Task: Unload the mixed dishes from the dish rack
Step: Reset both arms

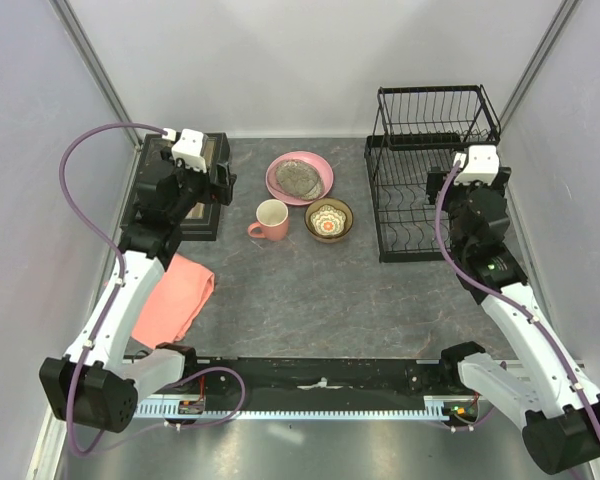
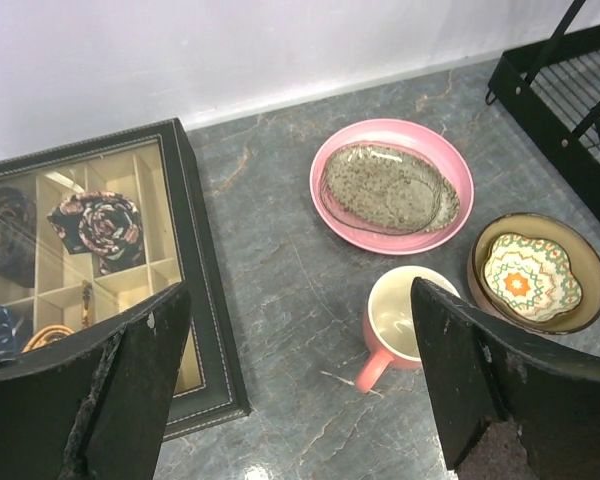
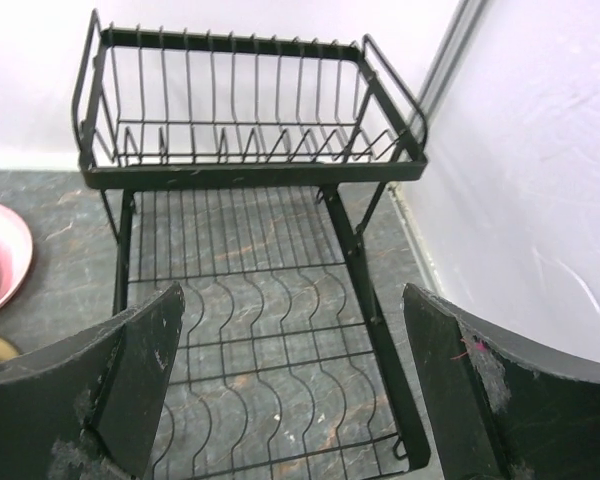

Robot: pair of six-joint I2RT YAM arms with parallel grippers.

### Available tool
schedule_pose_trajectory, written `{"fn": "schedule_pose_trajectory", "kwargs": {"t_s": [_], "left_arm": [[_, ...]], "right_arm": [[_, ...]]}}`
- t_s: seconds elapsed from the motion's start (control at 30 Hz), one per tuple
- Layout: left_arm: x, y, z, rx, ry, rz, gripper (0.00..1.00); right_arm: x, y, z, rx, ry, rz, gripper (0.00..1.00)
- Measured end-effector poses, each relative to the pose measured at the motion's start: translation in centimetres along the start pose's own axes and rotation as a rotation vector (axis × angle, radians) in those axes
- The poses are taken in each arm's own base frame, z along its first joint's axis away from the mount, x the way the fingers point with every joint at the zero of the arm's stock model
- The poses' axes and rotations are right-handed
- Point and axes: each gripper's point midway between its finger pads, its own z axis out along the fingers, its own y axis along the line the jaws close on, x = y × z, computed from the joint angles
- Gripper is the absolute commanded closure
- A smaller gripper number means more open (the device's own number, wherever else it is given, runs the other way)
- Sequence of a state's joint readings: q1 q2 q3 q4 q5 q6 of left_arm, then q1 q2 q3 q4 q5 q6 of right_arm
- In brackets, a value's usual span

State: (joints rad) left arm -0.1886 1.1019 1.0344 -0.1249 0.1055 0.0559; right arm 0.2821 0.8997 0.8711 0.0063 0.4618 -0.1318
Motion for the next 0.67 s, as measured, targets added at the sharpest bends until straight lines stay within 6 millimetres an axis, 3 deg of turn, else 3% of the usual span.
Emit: {"fn": "schedule_pose_trajectory", "kwargs": {"t_s": [0.23, 0.67], "left_arm": [[-1.5, 0.2, -1.2, -0.013, -0.045, 0.004, 0.05], [-1.8, 0.2, -1.3, -0.015, -0.059, -0.001, 0.05]], "right_arm": [[-0.2, -0.6, 0.0, 0.033, -0.018, -0.004, 0.02], [-0.6, -0.8, -0.1, 0.038, -0.032, -0.003, 0.02]]}}
